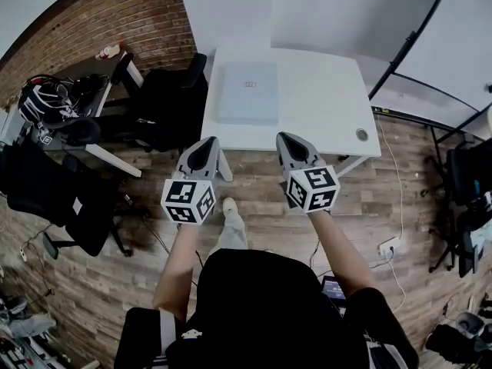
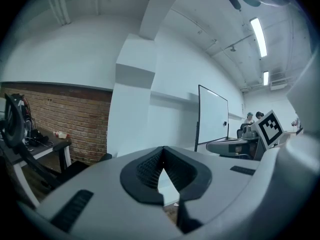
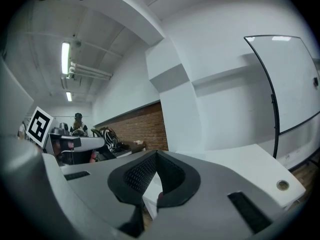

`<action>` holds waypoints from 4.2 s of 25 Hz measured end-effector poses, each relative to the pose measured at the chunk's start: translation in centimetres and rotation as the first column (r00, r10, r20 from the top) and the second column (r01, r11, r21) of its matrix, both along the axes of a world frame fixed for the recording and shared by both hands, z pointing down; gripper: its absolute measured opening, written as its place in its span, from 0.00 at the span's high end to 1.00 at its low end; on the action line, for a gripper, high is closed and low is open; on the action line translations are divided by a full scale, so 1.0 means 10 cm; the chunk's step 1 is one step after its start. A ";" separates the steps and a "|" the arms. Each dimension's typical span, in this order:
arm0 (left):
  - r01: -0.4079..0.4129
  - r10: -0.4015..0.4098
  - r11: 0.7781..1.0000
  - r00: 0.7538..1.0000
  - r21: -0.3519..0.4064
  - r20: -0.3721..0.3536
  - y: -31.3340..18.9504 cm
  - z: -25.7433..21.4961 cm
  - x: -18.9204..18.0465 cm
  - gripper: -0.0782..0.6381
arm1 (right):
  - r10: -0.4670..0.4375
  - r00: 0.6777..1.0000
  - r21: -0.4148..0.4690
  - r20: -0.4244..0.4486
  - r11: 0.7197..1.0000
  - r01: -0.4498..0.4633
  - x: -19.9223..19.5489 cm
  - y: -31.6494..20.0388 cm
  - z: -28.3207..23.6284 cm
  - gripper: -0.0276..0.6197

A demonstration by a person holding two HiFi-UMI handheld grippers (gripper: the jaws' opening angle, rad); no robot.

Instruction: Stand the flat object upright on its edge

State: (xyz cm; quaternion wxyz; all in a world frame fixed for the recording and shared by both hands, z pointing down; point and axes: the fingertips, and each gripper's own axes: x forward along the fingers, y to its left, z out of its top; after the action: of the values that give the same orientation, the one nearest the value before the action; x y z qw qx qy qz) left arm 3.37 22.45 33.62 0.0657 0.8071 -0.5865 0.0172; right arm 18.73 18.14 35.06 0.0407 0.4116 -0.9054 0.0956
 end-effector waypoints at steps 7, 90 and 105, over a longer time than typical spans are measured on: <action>-0.010 0.010 1.000 0.999 0.004 -0.035 -0.73 0.02 -0.33 0.88 | 0.008 1.000 -0.010 0.008 1.000 -0.008 -0.36 -0.73 -0.05 0.90; -0.199 -0.022 0.845 0.914 -0.496 -0.405 -3.18 2.40 -1.17 0.87 | -0.320 0.773 -0.575 -0.548 0.815 -0.070 -0.79 -3.84 2.62 0.55; -0.162 -0.085 0.833 0.908 -0.529 -0.411 -2.96 2.54 -1.45 0.73 | -0.402 0.757 -0.567 -0.516 0.822 0.050 -1.37 -3.73 2.60 0.56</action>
State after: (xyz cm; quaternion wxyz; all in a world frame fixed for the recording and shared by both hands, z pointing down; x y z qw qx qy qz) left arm -11.10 -7.14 59.02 0.4191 0.7499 -0.5117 0.0136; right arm 5.07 -19.19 61.04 0.4543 0.2757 -0.8251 0.1917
